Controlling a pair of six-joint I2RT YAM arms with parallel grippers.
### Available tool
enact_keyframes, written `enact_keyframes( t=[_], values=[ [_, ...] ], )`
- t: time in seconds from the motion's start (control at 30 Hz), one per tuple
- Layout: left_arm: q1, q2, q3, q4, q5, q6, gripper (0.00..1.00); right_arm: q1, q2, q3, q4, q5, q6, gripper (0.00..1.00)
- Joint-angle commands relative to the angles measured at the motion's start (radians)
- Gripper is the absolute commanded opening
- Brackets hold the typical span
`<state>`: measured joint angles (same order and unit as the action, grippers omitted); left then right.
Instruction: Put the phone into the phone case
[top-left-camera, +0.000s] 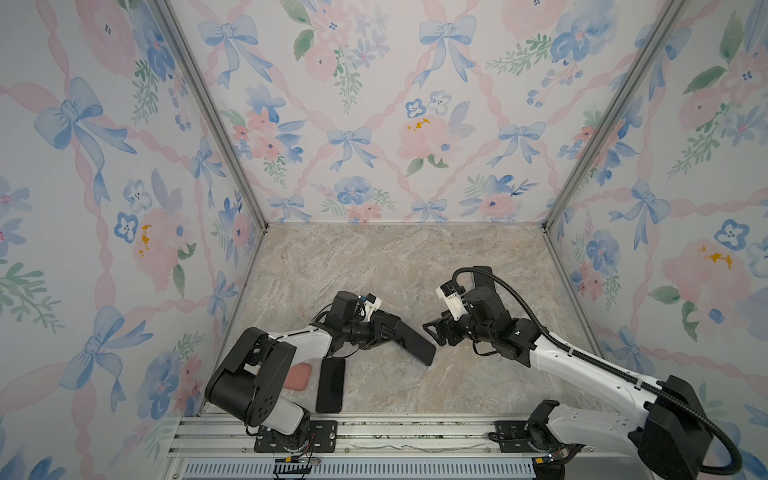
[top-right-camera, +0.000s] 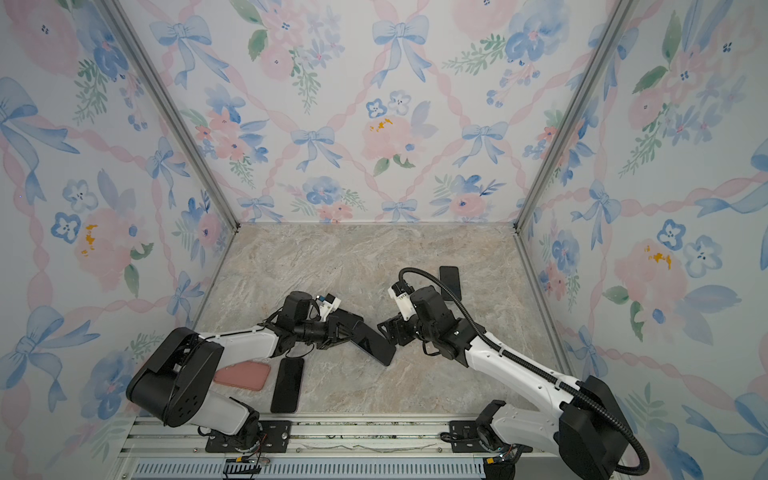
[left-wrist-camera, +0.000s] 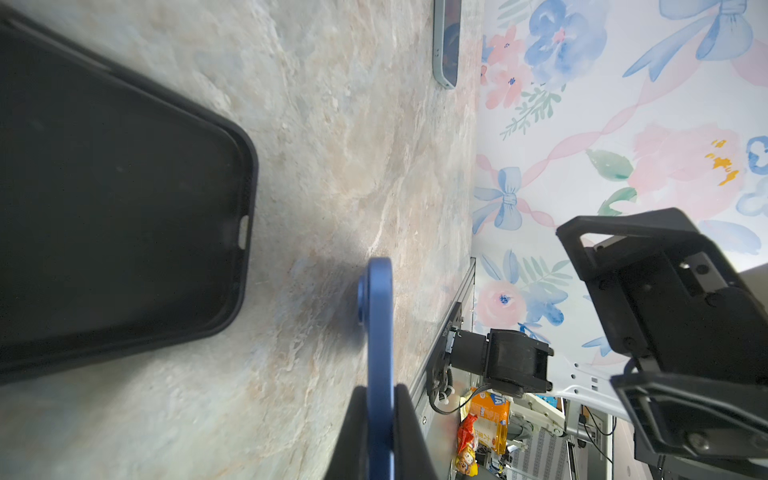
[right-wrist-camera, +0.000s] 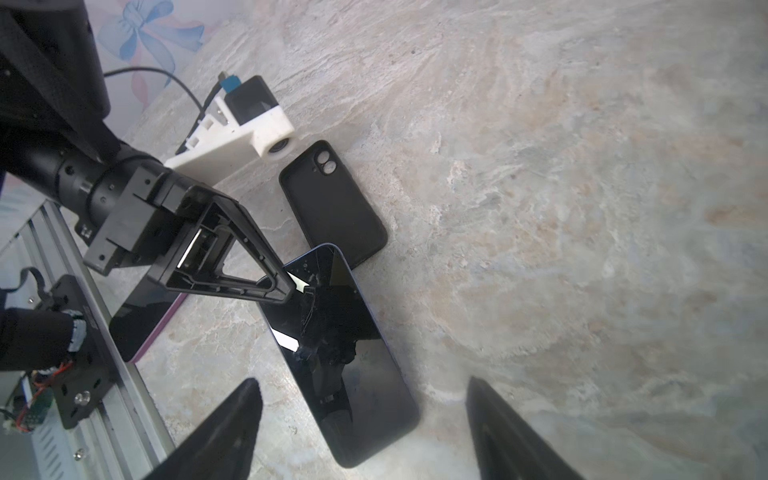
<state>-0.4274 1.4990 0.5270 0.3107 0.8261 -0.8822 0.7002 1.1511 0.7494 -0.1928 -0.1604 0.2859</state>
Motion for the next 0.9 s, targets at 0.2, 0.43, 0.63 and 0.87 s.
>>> enact_keyframes(
  t=[0.2,0.43,0.63,0.87],
  values=[
    [0.046,-0.065,0.019,0.159,0.039,-0.117,0.0,-0.104,-0.129,-0.057,-0.038,-0.038,0.598,0.82],
    [0.064,-0.029,0.034,0.275,0.07,-0.191,0.0,-0.163,-0.171,-0.162,0.163,-0.134,0.807,0.81],
    [0.064,-0.025,0.046,0.332,0.071,-0.237,0.0,-0.199,-0.113,-0.272,0.415,-0.225,0.904,0.79],
    [0.062,-0.033,0.054,0.392,0.076,-0.296,0.0,-0.216,-0.039,-0.318,0.573,-0.284,0.943,0.74]
  ],
)
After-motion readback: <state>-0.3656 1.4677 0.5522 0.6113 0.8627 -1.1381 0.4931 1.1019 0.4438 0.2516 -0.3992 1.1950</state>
